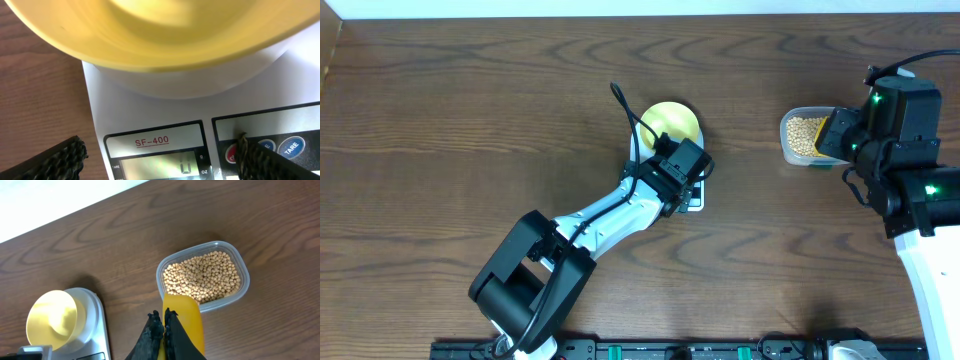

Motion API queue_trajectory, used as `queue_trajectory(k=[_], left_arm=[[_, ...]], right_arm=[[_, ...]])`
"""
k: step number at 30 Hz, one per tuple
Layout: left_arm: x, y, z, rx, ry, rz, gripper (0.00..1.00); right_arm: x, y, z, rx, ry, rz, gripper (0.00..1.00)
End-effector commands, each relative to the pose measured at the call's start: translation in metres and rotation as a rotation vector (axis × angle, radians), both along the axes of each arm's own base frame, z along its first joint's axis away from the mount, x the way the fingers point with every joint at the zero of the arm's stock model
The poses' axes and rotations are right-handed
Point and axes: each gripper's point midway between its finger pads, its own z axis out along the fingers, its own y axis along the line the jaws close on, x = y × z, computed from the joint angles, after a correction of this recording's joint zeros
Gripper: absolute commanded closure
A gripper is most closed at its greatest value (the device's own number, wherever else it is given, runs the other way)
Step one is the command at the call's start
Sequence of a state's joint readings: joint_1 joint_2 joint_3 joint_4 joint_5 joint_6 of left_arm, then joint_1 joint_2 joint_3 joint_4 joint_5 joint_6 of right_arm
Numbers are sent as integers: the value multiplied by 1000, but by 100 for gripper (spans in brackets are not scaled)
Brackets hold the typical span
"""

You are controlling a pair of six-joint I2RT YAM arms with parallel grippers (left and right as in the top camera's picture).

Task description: Scoop item into bowl and weigh 50g on scale

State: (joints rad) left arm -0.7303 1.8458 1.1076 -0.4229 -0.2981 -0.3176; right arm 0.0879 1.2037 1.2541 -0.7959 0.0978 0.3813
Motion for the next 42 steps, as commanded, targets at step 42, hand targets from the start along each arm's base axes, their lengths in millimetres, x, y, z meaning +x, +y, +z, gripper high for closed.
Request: queue_trajectory(k=[42], left_arm=[[-38, 21, 129, -254, -40, -126, 2]], right_arm=[[2, -14, 10, -62, -24, -43, 99]])
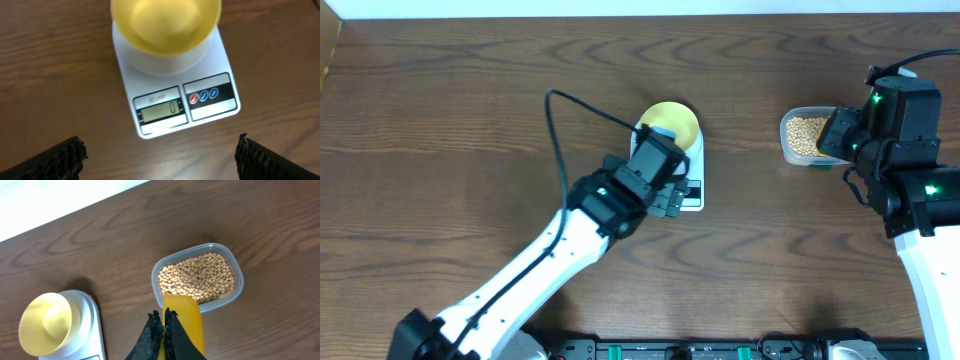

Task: Scoop item into bowl and weigh 50g on scale
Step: 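Pull the left gripper back from the scale to the front-left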

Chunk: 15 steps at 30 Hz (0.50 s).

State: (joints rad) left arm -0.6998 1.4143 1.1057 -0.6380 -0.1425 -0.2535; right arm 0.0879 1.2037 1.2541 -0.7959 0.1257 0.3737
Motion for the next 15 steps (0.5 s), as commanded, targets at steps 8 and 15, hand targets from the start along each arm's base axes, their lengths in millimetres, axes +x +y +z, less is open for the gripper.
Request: queue_trajectory(k=[8, 15], left_arm=[[13, 35, 11, -117, 53, -40, 2], [20, 46, 11, -109, 44, -4, 2]], right_arm=[[2, -19, 12, -76, -31, -70, 99], [-1, -21, 9, -98, -12, -63, 99]])
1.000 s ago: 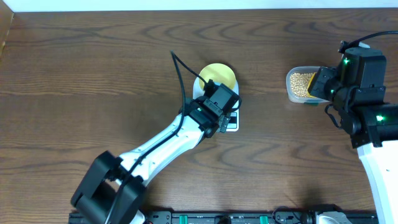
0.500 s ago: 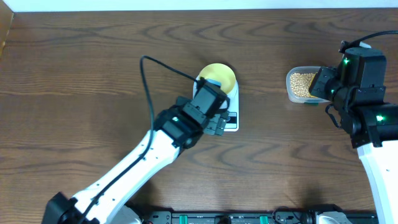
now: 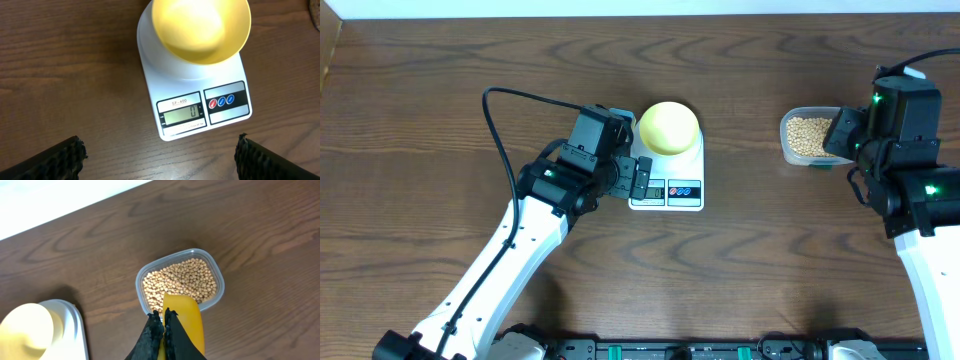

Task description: Scoop item into bowl and weigh 50g on scale

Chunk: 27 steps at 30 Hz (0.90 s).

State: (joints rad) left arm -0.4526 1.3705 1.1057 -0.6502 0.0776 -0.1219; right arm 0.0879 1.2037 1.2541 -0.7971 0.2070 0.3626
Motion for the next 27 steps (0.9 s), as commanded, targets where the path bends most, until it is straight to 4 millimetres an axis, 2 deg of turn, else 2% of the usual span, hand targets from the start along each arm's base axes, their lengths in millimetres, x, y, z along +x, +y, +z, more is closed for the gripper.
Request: queue_trajectory(k=[1, 13, 21, 27], left_arm=[[-2, 1, 1, 1, -5, -22, 2], [-3, 1, 0, 3, -1, -22, 2], [-3, 1, 0, 3, -1, -22, 2], [-3, 1, 0, 3, -1, -22, 2]], right_arm=[[-1, -7, 6, -36, -2, -10, 99], [-12, -7, -6, -55, 67, 10, 99], [-9, -7, -7, -70, 67, 19, 99], [-4, -5, -16, -65, 92, 25, 99]])
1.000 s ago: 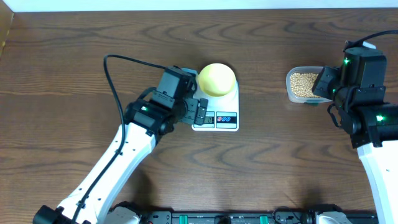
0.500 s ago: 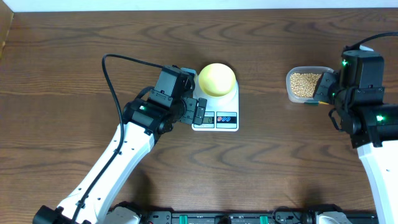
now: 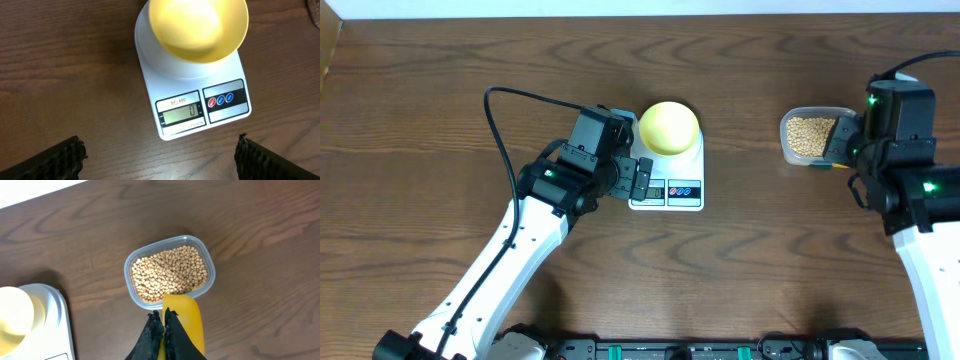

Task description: Scoop item into bowl and weigh 50g on scale

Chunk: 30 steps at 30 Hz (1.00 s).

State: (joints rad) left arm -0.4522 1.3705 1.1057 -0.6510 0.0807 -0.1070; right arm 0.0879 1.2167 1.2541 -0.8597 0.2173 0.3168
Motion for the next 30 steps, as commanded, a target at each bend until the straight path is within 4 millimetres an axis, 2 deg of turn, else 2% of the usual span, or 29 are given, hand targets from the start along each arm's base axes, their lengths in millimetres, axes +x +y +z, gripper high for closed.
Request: queue_trajectory(k=[1, 5, 8, 19, 22, 26, 30], left_arm=[[-3, 1, 0, -3, 1, -8, 2], [-3, 2, 0, -2, 1, -8, 2], [-3, 1, 0, -3, 1, -8, 2], [-3, 1, 0, -3, 1, -8, 2], [-3, 1, 0, -3, 1, -8, 2], [-3, 1, 0, -3, 1, -8, 2], [-3, 1, 0, -3, 1, -8, 2]], right_arm=[[5, -3, -4, -19, 18, 1, 99], [10, 2, -17, 7, 54, 13, 99], [16, 8, -33, 27, 102, 33, 99], [32, 10, -93, 15, 271, 35, 99], [38, 10, -97, 11, 267, 35, 99], [49, 10, -91, -9, 220, 64, 99], [53, 3, -87, -41, 198, 38, 99]])
